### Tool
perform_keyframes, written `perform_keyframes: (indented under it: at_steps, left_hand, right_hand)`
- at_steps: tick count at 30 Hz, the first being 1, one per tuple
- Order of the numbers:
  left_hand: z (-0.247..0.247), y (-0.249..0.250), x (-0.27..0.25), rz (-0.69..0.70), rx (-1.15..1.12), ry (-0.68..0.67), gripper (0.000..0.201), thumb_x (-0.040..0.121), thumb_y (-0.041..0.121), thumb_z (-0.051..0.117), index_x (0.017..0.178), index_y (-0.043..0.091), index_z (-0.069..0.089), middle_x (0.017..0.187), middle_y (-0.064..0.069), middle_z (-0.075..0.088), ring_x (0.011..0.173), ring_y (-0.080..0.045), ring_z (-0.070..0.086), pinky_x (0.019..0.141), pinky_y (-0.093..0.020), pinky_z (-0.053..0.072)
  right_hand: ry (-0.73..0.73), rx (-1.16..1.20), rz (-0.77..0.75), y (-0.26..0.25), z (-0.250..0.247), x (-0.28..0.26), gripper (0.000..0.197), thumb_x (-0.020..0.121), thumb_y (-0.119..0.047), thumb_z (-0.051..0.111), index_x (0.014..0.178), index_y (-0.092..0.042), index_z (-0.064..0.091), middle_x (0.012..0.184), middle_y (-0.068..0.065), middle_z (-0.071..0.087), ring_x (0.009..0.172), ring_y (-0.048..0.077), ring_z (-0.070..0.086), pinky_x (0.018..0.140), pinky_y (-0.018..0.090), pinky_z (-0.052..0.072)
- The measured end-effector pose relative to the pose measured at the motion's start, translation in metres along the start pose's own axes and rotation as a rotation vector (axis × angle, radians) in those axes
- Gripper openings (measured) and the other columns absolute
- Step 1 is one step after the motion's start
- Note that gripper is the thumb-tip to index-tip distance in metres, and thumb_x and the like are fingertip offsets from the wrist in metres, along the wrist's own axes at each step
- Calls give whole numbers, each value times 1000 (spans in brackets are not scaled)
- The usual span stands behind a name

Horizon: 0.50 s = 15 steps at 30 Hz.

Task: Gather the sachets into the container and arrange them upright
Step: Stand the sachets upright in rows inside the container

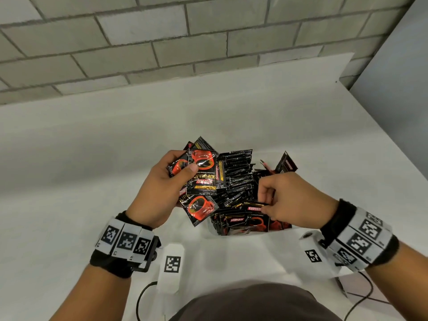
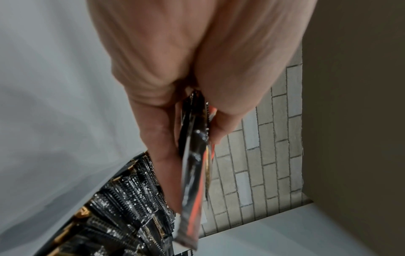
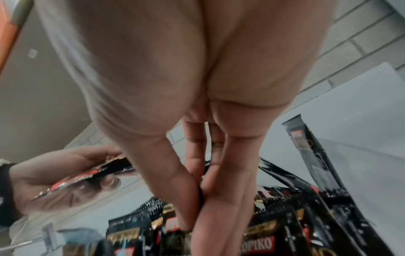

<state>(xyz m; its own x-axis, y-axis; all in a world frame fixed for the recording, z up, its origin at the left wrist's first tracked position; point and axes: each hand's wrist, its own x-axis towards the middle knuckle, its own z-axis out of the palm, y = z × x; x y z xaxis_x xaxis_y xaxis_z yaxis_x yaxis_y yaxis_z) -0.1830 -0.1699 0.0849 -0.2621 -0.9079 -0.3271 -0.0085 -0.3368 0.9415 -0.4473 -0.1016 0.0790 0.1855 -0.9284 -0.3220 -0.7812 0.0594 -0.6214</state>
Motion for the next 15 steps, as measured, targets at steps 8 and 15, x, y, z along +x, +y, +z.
perform_keyframes:
  at_steps: [8,15]
  left_hand:
    - [-5,0,0,8,-22,19,29,96,19,65,124,16,60,113,-12,75,97,-31,76,71,-45,62]
    - [11,2,-4,23,-32,-89,35,91,19,68,125,18,60,115,-10,75,101,-35,75,80,-54,60]
  right_hand:
    - [-33,-97,11,8,-1,4,28,67,-30,93,78,-23,68,73,-5,70,65,3,65,64,17,49]
    - [250,213,-78,-30,-29,-3,22,79,-45,80,81,-26,69,73,-8,68,64,10,64,65,27,54]
